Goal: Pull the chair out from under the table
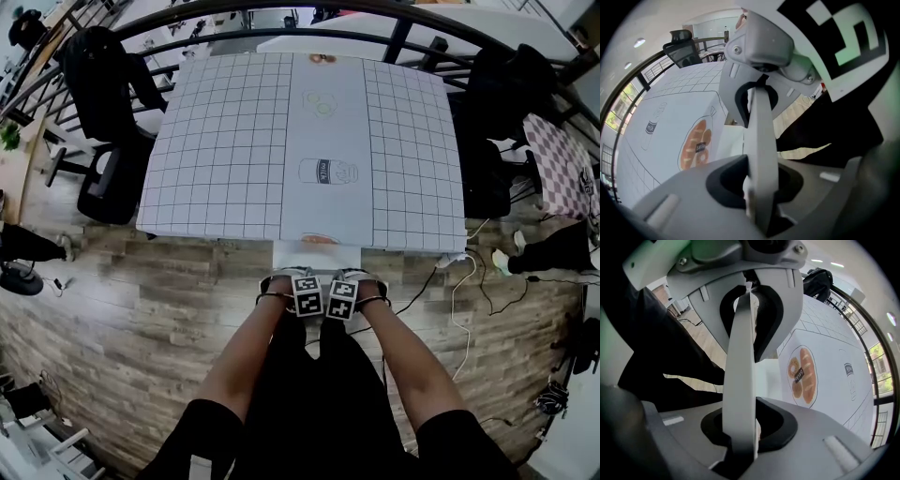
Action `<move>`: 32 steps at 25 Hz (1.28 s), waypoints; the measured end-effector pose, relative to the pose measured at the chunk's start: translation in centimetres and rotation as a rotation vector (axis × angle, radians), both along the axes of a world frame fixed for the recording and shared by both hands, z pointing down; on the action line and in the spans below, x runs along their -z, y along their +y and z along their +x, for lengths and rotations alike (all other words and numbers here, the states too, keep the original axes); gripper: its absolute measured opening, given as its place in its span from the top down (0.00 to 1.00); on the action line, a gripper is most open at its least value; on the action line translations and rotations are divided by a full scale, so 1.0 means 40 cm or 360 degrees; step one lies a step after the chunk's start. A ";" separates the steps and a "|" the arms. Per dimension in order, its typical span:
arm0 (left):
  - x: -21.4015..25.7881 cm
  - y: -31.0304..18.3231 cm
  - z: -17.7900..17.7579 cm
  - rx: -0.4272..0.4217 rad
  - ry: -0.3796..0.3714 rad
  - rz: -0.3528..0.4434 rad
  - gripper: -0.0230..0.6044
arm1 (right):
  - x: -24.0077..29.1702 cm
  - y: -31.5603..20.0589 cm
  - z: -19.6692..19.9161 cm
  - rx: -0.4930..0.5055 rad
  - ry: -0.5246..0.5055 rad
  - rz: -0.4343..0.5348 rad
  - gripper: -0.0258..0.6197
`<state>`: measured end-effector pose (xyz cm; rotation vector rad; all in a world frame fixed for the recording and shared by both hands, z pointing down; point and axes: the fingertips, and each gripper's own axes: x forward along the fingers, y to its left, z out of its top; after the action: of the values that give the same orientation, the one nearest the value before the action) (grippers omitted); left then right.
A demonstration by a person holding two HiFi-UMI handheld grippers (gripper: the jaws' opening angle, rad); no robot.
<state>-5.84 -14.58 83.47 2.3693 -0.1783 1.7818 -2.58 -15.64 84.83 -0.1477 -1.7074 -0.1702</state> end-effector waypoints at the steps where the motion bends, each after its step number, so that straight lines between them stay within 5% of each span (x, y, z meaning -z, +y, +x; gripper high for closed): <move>1: 0.001 0.004 -0.002 -0.0003 -0.0001 0.0004 0.83 | 0.000 0.005 -0.001 -0.0012 -0.0002 0.0001 0.85; 32: 0.020 0.207 0.002 -0.0127 -0.0046 -0.0002 0.83 | 0.008 0.216 0.006 -0.0119 -0.0021 0.0014 0.85</move>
<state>-5.77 -6.30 82.68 2.3827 -0.0873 1.8517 -2.34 -6.99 84.53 -0.0764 -1.7220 -0.1234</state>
